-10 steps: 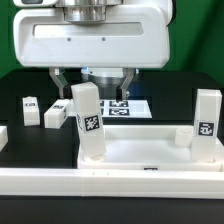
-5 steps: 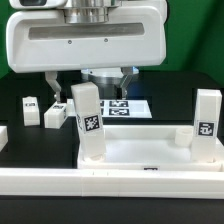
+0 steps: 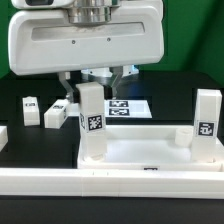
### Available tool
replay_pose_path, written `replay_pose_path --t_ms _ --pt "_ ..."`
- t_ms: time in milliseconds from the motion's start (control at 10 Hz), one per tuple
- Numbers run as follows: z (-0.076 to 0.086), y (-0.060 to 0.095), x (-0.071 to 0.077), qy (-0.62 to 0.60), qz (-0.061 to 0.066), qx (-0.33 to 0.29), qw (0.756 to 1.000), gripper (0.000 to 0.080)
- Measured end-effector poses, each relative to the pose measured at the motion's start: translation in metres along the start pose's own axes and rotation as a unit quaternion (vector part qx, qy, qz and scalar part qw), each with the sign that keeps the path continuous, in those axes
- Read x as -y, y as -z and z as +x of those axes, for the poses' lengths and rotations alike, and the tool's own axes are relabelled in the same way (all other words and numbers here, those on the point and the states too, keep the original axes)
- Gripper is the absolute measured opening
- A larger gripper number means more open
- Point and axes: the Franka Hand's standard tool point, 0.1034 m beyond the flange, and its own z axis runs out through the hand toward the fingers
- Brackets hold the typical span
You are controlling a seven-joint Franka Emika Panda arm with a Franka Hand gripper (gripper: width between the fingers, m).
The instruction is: Assemble desk
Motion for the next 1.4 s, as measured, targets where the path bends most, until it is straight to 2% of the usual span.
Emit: replay_pose_path --t_ms 400,700,1000,1200,1400 --pt "-0.0002 -0.0002 0.0003 -0.022 0.001 0.000 1.000 0.0289" --pt "-0.0010 -0.0005 -0.0002 -0.132 0.007 0.000 0.991 0.0289" --pt "-0.0012 -0.0006 -0.0003 -0.250 0.007 0.001 0.968 0.0290" --pt "-0.0017 -0.0010 -0.0007 -0.328 0.007 0.001 0.945 0.0290" --pt "-0.0010 -0.0017 0.0018 -0.436 0.006 0.001 0.900 0.0290"
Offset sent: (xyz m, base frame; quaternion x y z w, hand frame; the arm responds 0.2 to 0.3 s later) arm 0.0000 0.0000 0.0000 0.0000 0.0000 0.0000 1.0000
